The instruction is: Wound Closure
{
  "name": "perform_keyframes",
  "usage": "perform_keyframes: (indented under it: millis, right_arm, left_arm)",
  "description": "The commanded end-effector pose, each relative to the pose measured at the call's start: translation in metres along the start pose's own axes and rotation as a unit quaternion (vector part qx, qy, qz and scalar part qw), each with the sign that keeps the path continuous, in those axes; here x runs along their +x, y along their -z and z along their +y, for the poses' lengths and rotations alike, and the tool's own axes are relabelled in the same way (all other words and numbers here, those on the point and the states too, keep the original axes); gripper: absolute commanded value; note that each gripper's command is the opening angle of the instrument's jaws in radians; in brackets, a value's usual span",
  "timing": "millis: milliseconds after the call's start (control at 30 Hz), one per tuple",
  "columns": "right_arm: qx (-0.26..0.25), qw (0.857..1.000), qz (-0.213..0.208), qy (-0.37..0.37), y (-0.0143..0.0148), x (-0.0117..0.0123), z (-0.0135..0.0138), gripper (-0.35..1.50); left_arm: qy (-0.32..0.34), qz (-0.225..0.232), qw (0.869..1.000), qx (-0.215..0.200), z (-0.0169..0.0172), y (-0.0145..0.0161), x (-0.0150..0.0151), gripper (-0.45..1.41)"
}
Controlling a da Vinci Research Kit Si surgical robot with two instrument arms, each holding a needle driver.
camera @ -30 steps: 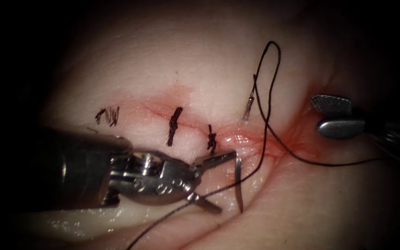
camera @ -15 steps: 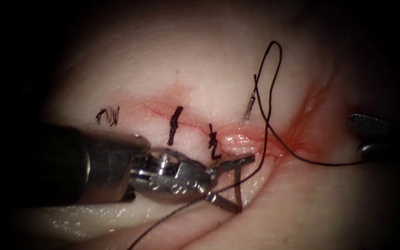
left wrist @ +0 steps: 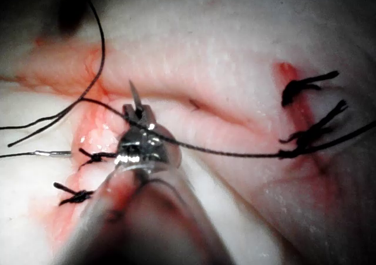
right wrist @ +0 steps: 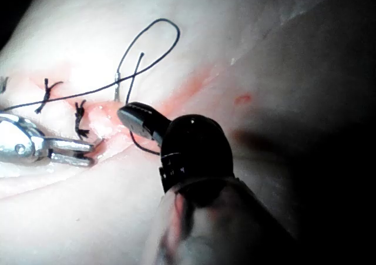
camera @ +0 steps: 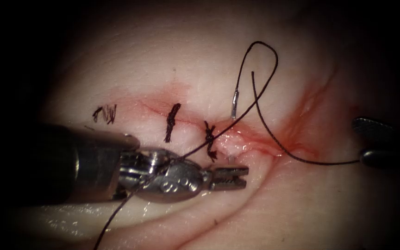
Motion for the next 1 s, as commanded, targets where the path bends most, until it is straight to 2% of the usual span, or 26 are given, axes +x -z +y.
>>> perform_keyframes:
  millis: [33, 133, 200, 500, 633, 733, 767, 867, 967, 1000]
  right_arm:
    - [-0.004, 0.999, 0.002, 0.047, -0.0007, -0.0003, -0.0002, -0.35]
    - [-0.012, 0.985, -0.009, 0.172, -0.0014, -0.0003, -0.0011, -0.35]
    - [-0.012, 0.976, -0.029, 0.215, -0.0019, -0.0002, -0.0016, -0.35]
    - [0.036, 0.973, -0.042, 0.224, -0.0043, -0.0003, -0.0039, -0.35]
    - [0.05, 0.971, -0.046, 0.227, -0.006, -0.0008, -0.0048, -0.35]
    - [0.053, 0.968, -0.065, 0.236, -0.0073, -0.0011, -0.0052, -0.35]
    - [0.052, 0.965, -0.072, 0.246, -0.008, -0.0011, -0.0053, -0.25]
    - [0.052, 0.961, -0.072, 0.26, -0.0097, -0.0012, -0.0056, 0.63]
    - [0.058, 0.961, -0.067, 0.261, -0.0112, -0.0014, -0.0062, 1.03]
    - [0.061, 0.961, -0.066, 0.262, -0.0115, -0.0015, -0.0064, 1.03]
  left_arm:
    - [0.016, 0.01, 1.0, -0.007, -0.0001, -0.0005, -0.0002, -0.45]
    - [0.066, 0.036, 0.997, -0.022, -0.0003, 0.0002, -0.0003, -0.45]
    - [0.1, 0.056, 0.993, -0.039, -0.0003, 0.0007, -0.0002, -0.45]
    - [0.217, 0.15, 0.958, -0.112, 0.0008, 0.0036, 0.0024, -0.45]
    - [0.266, 0.193, 0.933, -0.146, 0.0007, 0.0057, 0.0037, -0.45]
    - [0.284, 0.219, 0.92, -0.159, 0.0006, 0.0073, 0.0043, -0.45]
    - [0.29, 0.231, 0.914, -0.163, 0.0006, 0.0079, 0.0045, -0.45]
    - [0.298, 0.242, 0.907, -0.175, 0.0006, 0.0093, 0.0049, -0.45]
    - [0.302, 0.241, 0.906, -0.173, 0.0005, 0.0103, 0.0053, -0.45]
    - [0.303, 0.241, 0.906, -0.171, 0.0005, 0.0105, 0.0055, -0.45]
